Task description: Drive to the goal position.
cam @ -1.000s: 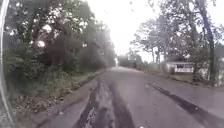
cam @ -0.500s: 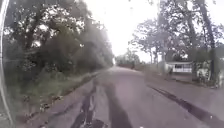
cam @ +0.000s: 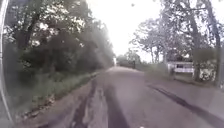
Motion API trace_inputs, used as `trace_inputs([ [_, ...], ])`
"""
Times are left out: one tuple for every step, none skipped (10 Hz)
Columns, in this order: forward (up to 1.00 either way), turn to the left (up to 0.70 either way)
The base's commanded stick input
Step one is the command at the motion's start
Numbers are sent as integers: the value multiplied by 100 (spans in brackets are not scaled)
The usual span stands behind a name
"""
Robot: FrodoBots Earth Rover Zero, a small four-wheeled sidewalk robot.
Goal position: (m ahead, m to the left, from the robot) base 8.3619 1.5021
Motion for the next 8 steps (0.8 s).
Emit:
trace_inputs([
  [70,1],
  [70,1],
  [70,1],
  [70,1],
  [70,1],
  [70,0],
  [70,-1],
  [70,-23],
])
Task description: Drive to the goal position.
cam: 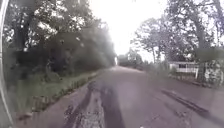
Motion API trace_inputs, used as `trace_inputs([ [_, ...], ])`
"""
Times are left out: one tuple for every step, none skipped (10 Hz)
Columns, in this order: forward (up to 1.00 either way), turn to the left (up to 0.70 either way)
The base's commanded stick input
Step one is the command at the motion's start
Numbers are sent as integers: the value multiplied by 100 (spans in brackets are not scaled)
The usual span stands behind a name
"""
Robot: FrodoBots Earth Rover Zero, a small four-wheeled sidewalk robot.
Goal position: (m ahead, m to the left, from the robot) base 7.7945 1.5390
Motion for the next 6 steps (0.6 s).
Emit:
trace_inputs([
  [70,-32],
  [70,-9],
  [70,1],
  [70,1],
  [70,1],
  [70,1],
])
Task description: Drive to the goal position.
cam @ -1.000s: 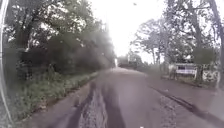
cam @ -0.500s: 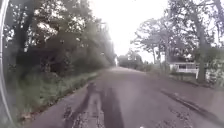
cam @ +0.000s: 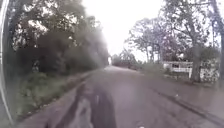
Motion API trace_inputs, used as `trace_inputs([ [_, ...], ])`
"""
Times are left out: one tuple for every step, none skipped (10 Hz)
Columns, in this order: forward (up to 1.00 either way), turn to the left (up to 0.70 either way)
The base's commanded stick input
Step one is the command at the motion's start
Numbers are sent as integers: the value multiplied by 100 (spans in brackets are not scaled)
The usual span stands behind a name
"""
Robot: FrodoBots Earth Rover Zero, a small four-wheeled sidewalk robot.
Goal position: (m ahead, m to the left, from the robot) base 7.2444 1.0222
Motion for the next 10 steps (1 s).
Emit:
trace_inputs([
  [70,1],
  [70,1],
  [70,1],
  [70,1],
  [70,1],
  [70,1],
  [70,1],
  [70,1],
  [70,1],
  [70,1],
])
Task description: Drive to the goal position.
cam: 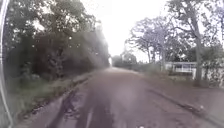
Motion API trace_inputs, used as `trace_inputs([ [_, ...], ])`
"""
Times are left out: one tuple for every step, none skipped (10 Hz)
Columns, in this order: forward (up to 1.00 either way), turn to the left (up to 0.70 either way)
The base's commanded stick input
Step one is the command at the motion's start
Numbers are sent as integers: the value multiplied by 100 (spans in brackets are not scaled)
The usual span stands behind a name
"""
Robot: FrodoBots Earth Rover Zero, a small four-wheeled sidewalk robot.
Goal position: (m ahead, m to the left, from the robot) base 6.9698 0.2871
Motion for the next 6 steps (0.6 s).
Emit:
trace_inputs([
  [70,1],
  [70,1],
  [70,1],
  [70,1],
  [70,1],
  [70,1],
])
